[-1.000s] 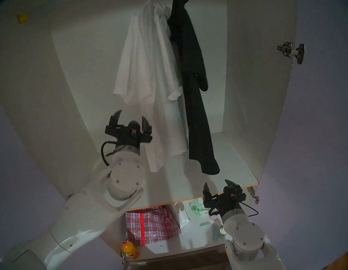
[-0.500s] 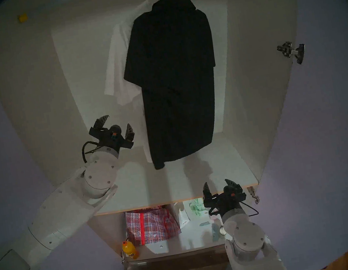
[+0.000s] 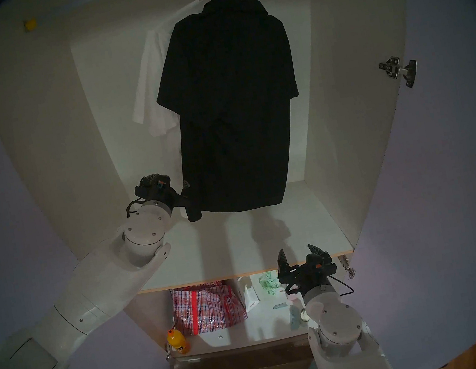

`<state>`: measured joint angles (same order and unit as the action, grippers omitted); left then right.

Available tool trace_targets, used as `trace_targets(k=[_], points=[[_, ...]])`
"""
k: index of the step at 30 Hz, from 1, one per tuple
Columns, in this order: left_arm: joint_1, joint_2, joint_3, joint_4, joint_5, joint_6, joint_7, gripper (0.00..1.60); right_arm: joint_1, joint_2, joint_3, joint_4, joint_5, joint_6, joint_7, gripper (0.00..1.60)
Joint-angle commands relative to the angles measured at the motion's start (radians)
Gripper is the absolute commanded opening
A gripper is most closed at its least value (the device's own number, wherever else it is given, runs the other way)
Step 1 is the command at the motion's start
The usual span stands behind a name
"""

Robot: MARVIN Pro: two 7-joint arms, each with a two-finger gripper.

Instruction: Move and arrange clothes and pants in the wardrobe

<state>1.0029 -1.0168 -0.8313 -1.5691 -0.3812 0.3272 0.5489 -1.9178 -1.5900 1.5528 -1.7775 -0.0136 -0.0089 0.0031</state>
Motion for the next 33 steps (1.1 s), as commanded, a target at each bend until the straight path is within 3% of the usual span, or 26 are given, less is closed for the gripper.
trace_targets(k=[1,2,3,4,5,6,8,10,12,14,15,16,17,19,22,24,25,30,33], points=[[-0.035,-0.016,-0.006,-0.003,0.034,0.018,0.053,1.6,0.008,-0.003,-0.002,-0.027,0.002,-0.005,0.0,1.6],[-0.036,-0.016,-0.004,-0.003,0.033,0.019,0.057,1.6,0.008,-0.003,-0.002,-0.027,0.002,-0.005,0.0,1.6],[-0.037,-0.016,-0.003,-0.002,0.032,0.019,0.058,1.6,0.006,-0.007,-0.004,-0.028,0.071,0.017,0.0,1.6],[-0.038,-0.016,-0.002,-0.002,0.032,0.02,0.06,1.6,0.007,-0.007,-0.004,-0.021,0.071,0.003,0.004,1.6],[-0.036,-0.013,-0.002,-0.002,0.026,0.015,0.055,1.6,-0.008,-0.004,0.03,-0.066,0.173,-0.091,0.105,1.6],[-0.037,-0.013,-0.001,-0.002,0.027,0.017,0.057,1.6,-0.02,0.024,0.046,-0.109,0.064,-0.105,0.026,1.6],[-0.036,-0.013,-0.001,-0.002,0.025,0.017,0.058,1.6,-0.001,0.027,0.053,-0.126,0.099,-0.107,0.024,1.6],[-0.037,-0.014,0.0,-0.002,0.025,0.017,0.061,1.6,-0.043,0.026,0.053,-0.251,0.134,-0.105,0.048,1.6],[-0.038,-0.014,0.001,-0.001,0.025,0.018,0.063,1.6,-0.024,0.029,0.051,-0.235,0.146,-0.133,0.057,1.6],[-0.039,-0.014,0.003,-0.001,0.025,0.019,0.065,1.6,-0.051,0.041,0.046,-0.309,0.185,-0.075,0.084,1.6],[-0.039,-0.014,0.003,-0.001,0.025,0.019,0.066,1.6,-0.092,0.043,0.048,-0.398,0.192,-0.011,0.08,1.6],[-0.04,-0.014,0.004,-0.001,0.025,0.019,0.067,1.6,-0.071,0.051,0.05,-0.376,0.202,-0.02,0.09,1.6],[-0.041,-0.014,0.005,-0.001,0.025,0.019,0.069,1.6,-0.116,0.061,0.055,-0.467,0.241,0.075,0.093,1.6],[-0.041,-0.014,0.005,-0.001,0.025,0.019,0.069,1.6,-0.108,0.068,0.055,-0.457,0.251,0.057,0.093,1.6],[-0.042,-0.014,0.007,-0.001,0.025,0.02,0.071,1.6,-0.078,0.097,0.063,-0.472,0.323,0.169,0.095,1.6],[-0.043,-0.013,0.008,-0.001,0.024,0.02,0.073,1.6,-0.032,0.13,0.073,-0.48,0.401,0.31,0.097,1.6],[-0.044,-0.013,0.009,-0.001,0.024,0.02,0.073,1.6,-0.019,0.155,0.064,-0.463,0.419,0.282,0.091,1.6],[-0.045,-0.012,0.011,-0.001,0.023,0.02,0.074,1.6,0.073,0.22,0.059,-0.452,0.528,0.447,0.077,1.6],[-0.046,-0.011,0.012,-0.001,0.022,0.02,0.075,1.6,0.127,0.257,0.045,-0.443,0.559,0.493,0.065,1.6]])
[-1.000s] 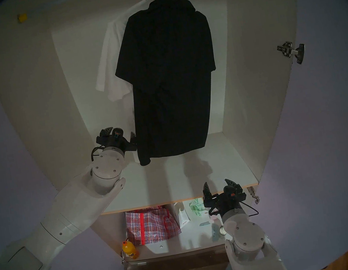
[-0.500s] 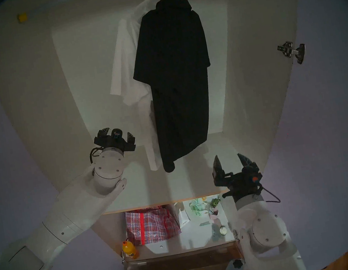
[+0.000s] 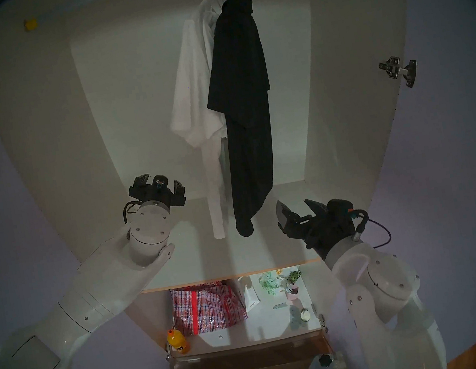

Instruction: Move and arrange clothes and pants in the wardrobe

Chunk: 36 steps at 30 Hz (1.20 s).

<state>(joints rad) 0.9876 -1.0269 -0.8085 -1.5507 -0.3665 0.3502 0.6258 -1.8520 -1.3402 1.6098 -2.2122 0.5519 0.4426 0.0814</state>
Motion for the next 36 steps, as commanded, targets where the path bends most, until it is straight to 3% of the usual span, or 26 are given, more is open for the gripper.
trace_targets(k=[1,5,11,29,36], points=[[-0.031,-0.001,-0.011,-0.019,0.007,-0.004,-0.002,1.6,0.075,0.01,-0.017,-0.009,-0.005,0.052,-0.019,1.6],[-0.031,-0.001,-0.01,-0.019,0.006,-0.004,-0.001,1.6,0.131,0.011,-0.034,0.001,-0.007,0.082,-0.013,1.6],[-0.032,0.0,-0.009,-0.019,0.005,-0.004,-0.001,1.6,0.184,0.004,-0.07,0.02,-0.019,0.067,-0.011,1.6],[-0.033,0.0,-0.008,-0.019,0.004,-0.004,0.0,1.6,0.187,-0.004,-0.085,0.006,-0.019,0.095,-0.038,1.6],[-0.033,0.0,-0.007,-0.019,0.004,-0.004,0.001,1.6,0.224,0.027,-0.125,0.042,-0.066,0.019,-0.003,1.6]])
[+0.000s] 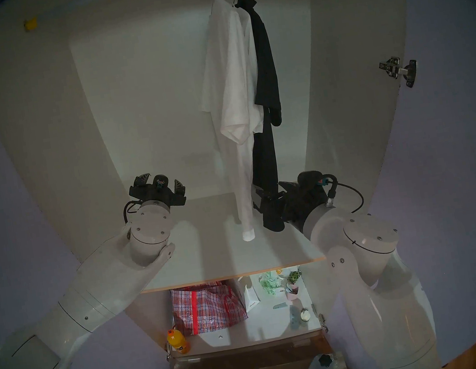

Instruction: Move and arrange clothes and pants in the wardrobe

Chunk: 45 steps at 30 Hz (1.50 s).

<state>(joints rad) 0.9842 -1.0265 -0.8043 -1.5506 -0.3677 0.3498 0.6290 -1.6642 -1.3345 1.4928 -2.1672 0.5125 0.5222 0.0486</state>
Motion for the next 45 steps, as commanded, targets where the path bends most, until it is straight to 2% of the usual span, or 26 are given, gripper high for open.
trace_targets(k=[1,5,10,17,19,24,30,39,45], points=[[-0.029,0.0,-0.012,-0.019,0.005,-0.004,-0.002,1.6,0.036,0.022,-0.008,-0.003,-0.026,-0.061,0.03,1.6],[-0.029,0.0,-0.011,-0.019,0.005,-0.004,-0.002,1.6,0.067,0.043,-0.014,0.012,-0.043,-0.09,0.051,1.6],[-0.03,0.0,-0.011,-0.019,0.005,-0.004,-0.002,1.6,0.134,0.045,-0.037,0.08,-0.035,-0.116,0.087,1.6],[-0.03,0.0,-0.011,-0.019,0.005,-0.004,-0.002,1.6,0.247,0.024,-0.125,0.217,-0.05,-0.139,0.112,1.6],[-0.03,0.0,-0.011,-0.019,0.005,-0.004,-0.002,1.6,0.261,0.024,-0.149,0.231,-0.064,-0.147,0.109,1.6],[-0.03,0.001,-0.011,-0.019,0.005,-0.004,-0.002,1.6,0.274,0.003,-0.204,0.237,-0.055,-0.158,0.094,1.6],[-0.03,0.0,-0.011,-0.019,0.005,-0.004,-0.002,1.6,0.296,-0.026,-0.232,0.263,-0.067,-0.162,0.082,1.6],[-0.03,0.0,-0.01,-0.019,0.004,-0.004,-0.002,1.6,0.412,-0.077,-0.246,0.371,-0.035,-0.15,0.111,1.6],[-0.03,0.0,-0.01,-0.019,0.004,-0.004,-0.001,1.6,0.497,-0.103,-0.296,0.428,-0.039,-0.143,0.114,1.6]])
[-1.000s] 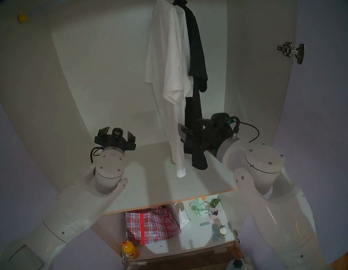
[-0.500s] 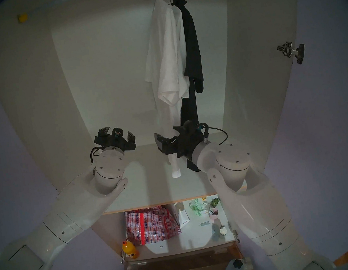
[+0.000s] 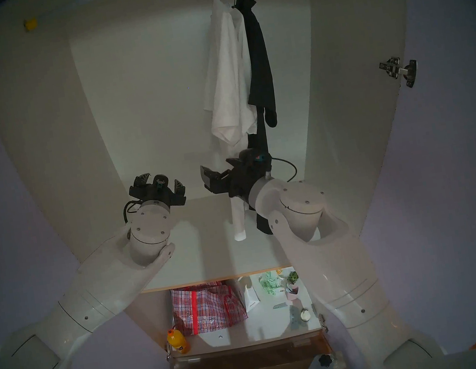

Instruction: Move and arrange clothes and pants in the wardrobe

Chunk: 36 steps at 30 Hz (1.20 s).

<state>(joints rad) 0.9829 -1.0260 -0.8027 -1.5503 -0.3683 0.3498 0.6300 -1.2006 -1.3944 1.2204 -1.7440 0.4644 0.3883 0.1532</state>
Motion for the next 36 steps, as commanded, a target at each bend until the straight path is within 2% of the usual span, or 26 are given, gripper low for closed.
trace_targets(k=[1,19,23,25,26,31,33,36], points=[[-0.029,0.0,-0.012,-0.019,0.005,-0.004,-0.002,1.6,0.043,-0.048,-0.032,0.013,0.011,-0.008,0.011,1.6],[-0.029,0.0,-0.012,-0.019,0.005,-0.004,-0.002,1.6,0.233,-0.129,-0.087,0.252,0.015,-0.028,0.002,1.6],[-0.029,0.0,-0.012,-0.019,0.005,-0.004,-0.002,1.6,0.242,-0.135,-0.101,0.255,-0.016,-0.048,-0.036,1.6],[-0.029,0.0,-0.012,-0.019,0.005,-0.004,-0.002,1.6,0.23,-0.15,-0.099,0.249,-0.076,-0.088,-0.111,1.6],[-0.029,0.0,-0.012,-0.019,0.005,-0.004,-0.002,1.6,0.221,-0.166,-0.08,0.258,-0.063,-0.101,-0.131,1.6],[-0.029,0.0,-0.011,-0.019,0.005,-0.004,-0.002,1.6,0.197,-0.175,-0.053,0.247,-0.144,-0.136,-0.279,1.6],[-0.029,0.0,-0.011,-0.02,0.005,-0.004,-0.002,1.6,0.192,-0.163,-0.041,0.238,-0.121,-0.124,-0.28,1.6],[-0.029,0.0,-0.011,-0.019,0.005,-0.004,-0.002,1.6,0.188,-0.118,-0.05,0.2,-0.051,-0.051,-0.204,1.6]])
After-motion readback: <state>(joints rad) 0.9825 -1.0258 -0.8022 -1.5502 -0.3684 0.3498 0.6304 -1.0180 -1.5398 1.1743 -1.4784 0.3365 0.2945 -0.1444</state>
